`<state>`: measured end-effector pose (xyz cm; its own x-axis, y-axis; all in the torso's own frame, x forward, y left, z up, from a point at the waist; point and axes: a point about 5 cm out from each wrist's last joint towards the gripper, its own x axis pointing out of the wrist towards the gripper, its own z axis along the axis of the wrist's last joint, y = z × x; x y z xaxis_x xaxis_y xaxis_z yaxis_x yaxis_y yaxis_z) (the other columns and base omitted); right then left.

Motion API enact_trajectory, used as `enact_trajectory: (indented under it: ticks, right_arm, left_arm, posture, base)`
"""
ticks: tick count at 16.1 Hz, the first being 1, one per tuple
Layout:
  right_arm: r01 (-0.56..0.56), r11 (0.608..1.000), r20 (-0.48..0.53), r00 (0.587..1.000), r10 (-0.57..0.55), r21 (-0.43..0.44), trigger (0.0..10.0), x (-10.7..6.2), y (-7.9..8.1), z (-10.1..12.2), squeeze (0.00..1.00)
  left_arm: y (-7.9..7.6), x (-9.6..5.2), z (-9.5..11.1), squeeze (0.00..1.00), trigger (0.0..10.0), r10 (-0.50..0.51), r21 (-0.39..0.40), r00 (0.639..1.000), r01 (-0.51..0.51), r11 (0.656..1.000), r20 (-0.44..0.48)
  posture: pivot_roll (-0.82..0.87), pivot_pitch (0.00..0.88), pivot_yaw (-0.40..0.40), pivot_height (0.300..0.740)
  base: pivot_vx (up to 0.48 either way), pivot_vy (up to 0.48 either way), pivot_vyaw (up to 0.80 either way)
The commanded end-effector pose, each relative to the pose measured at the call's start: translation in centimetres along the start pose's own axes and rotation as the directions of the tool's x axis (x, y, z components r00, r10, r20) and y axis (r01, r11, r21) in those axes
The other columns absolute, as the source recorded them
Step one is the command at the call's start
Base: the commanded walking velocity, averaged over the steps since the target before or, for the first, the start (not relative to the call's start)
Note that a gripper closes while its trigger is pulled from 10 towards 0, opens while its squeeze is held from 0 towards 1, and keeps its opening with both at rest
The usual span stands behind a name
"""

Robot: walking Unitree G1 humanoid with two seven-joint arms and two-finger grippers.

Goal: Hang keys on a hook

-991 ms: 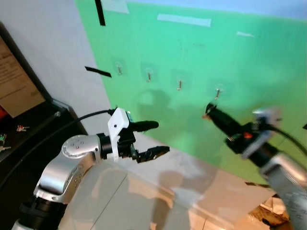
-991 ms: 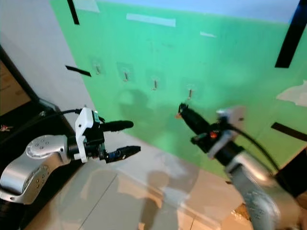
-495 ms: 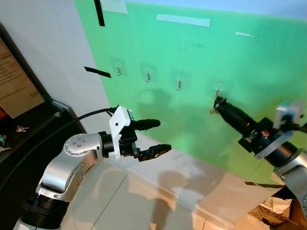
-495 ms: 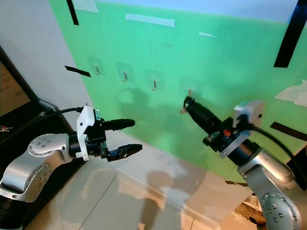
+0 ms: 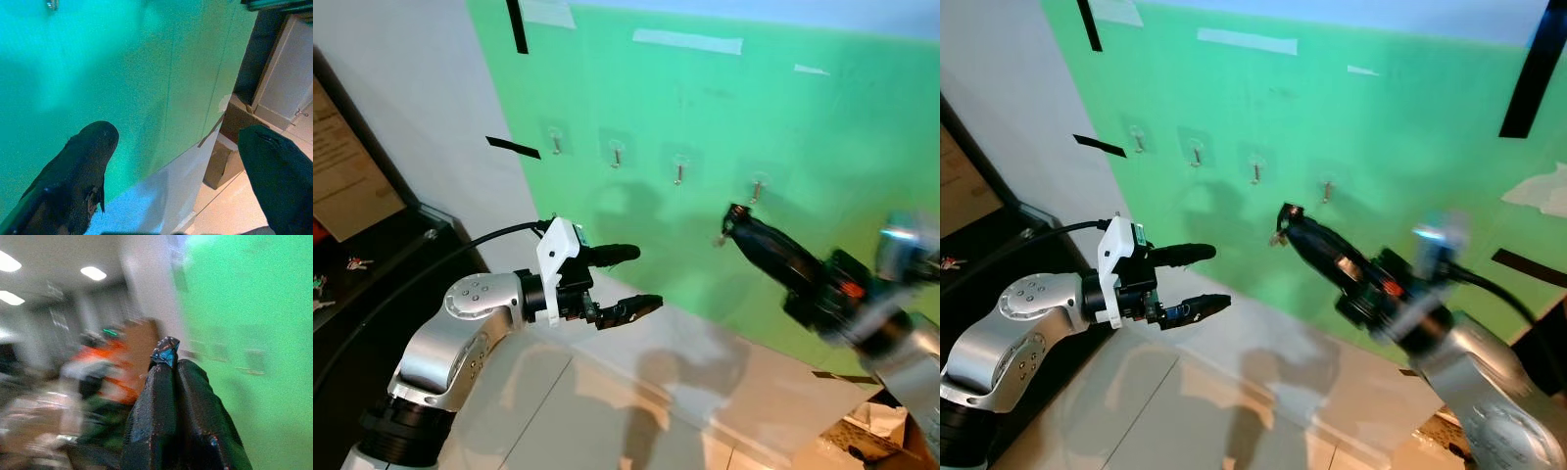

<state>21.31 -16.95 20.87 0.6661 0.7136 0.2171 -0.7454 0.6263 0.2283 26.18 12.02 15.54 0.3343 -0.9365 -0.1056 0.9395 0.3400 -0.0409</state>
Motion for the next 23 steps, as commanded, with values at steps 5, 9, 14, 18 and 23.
enact_trajectory:
  ticks: [5, 9, 14, 18, 23]
  right_arm:
    - [0.355, 0.812, -0.003, 0.915, -0.403, -0.463, 10.0, 0.7, -1.9, 0.4, 0.00]
    - [0.388, 0.785, -0.006, 0.895, -0.445, -0.483, 10.0, 0.9, -1.1, -1.0, 0.00]
    - [0.367, 0.809, -0.028, 0.904, -0.426, -0.459, 10.0, 0.8, -0.8, -1.0, 0.00]
    - [0.254, 0.857, -0.070, 0.946, -0.317, -0.449, 10.0, 1.0, 0.2, -1.2, 0.00]
    - [0.253, 0.871, -0.007, 0.959, -0.282, -0.421, 10.0, 1.0, 0.2, 0.0, 0.00]
  left_arm:
    - [0.2, -0.1, -0.1, 0.00, 10.0, 0.006, 0.018, 1.000, -0.006, 1.000, -0.012]
    - [0.0, -0.2, -0.2, 0.00, 10.0, 0.006, 0.017, 1.000, -0.006, 1.000, -0.014]
    - [0.0, -0.4, -0.4, 0.00, 10.0, -0.006, 0.020, 1.000, 0.006, 1.000, -0.021]
    - [0.0, -0.4, -0.4, 0.00, 10.0, -0.007, 0.026, 1.000, 0.008, 1.000, -0.024]
    - [0.0, -0.4, -0.2, 0.00, 10.0, 0.003, 0.028, 1.000, -0.002, 1.000, -0.021]
  posture:
    - [-0.17, 0.000, 0.083, 0.740]
    - [-0.16, 0.000, 0.083, 0.740]
    - [-0.18, 0.000, 0.098, 0.740]
    - [-0.17, 0.000, 0.093, 0.740]
    - [-0.16, 0.000, 0.088, 0.740]
  base:
    - [0.000, 0.000, 0.00]
    - [0.000, 0.000, 0.00]
    - [0.000, 0.000, 0.00]
    - [0.000, 0.000, 0.00]
    - [0.000, 0.000, 0.00]
